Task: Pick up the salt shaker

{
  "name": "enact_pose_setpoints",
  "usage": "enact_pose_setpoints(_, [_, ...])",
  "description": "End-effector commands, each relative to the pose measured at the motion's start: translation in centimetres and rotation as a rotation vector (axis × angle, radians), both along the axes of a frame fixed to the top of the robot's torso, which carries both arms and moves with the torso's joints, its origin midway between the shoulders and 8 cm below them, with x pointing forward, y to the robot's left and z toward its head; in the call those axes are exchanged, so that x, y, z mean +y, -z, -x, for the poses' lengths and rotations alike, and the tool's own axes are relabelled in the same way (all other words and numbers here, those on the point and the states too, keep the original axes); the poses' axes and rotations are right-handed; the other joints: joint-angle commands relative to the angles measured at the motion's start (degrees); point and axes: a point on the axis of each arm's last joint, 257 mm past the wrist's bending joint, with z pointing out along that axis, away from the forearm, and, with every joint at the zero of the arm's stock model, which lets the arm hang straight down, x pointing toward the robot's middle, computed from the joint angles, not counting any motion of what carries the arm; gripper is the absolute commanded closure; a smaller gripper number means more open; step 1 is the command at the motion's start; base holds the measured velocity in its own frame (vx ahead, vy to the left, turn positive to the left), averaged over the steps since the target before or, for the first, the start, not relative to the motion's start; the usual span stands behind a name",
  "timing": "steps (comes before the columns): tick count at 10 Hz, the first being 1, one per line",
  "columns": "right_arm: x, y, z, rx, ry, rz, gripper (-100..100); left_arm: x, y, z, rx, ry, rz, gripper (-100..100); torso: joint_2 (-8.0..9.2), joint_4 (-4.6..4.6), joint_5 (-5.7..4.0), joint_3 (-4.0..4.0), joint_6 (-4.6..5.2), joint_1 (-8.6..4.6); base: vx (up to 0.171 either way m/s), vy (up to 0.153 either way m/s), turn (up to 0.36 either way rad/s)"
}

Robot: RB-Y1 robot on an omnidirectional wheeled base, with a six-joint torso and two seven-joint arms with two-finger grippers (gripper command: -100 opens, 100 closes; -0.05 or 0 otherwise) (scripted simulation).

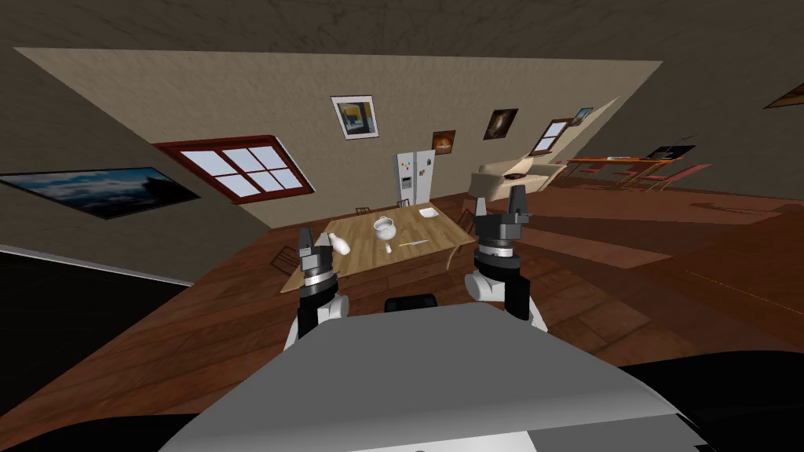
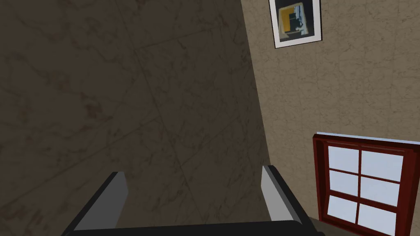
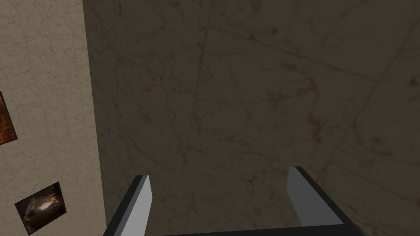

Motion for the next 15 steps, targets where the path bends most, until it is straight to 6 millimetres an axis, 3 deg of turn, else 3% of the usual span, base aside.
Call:
enact_pose_setpoints(1, [0.0,0.0,0.0,0.000,0.000,0.000,0,-0.2,0.6,-0.3,0.025,0.015,-0.019,-100,0.00,0.00,0.00,0.00,0.00,0.00,-0.010,-0.012,-0.026])
enact_pose_setpoints(4, [0.0,0.0,0.0,0.000,0.000,0.000,0,-0.4,2.8,-1.4,0.110,0.047,-0.052,-100,0.13,0.03,-0.04,0.07,0.01,-0.17,-0.032,-0.049,-0.060])
enact_pose_setpoints(7, [0.0,0.0,0.0,0.000,0.000,0.000,0,-0.4,6.6,-2.7,0.237,0.076,-0.066,-100,0.17,0.04,-0.06,0.10,0.01,-0.30,-0.050,-0.082,-0.094])
enact_pose_setpoints(11, [0.0,0.0,0.0,0.000,0.000,0.000,0,0.0,14.0,-4.2,0.460,0.109,-0.073,-100,0.23,0.05,-0.07,0.13,0.02,-0.33,-0.053,-0.089,-0.145])
enact_pose_setpoints(12, [0.0,0.0,0.0,0.000,0.000,0.000,0,0.0,14.0,-4.2,0.460,0.109,-0.073,-100,0.19,0.04,-0.08,0.11,0.01,-0.33,-0.029,-0.062,-0.031])
enact_pose_setpoints(15, [0.0,0.0,0.0,0.000,0.000,0.000,0,0.4,20.6,-4.7,0.652,0.133,-0.081,-100,0.18,0.04,-0.06,0.11,0.02,-0.23,-0.042,-0.069,-0.169])
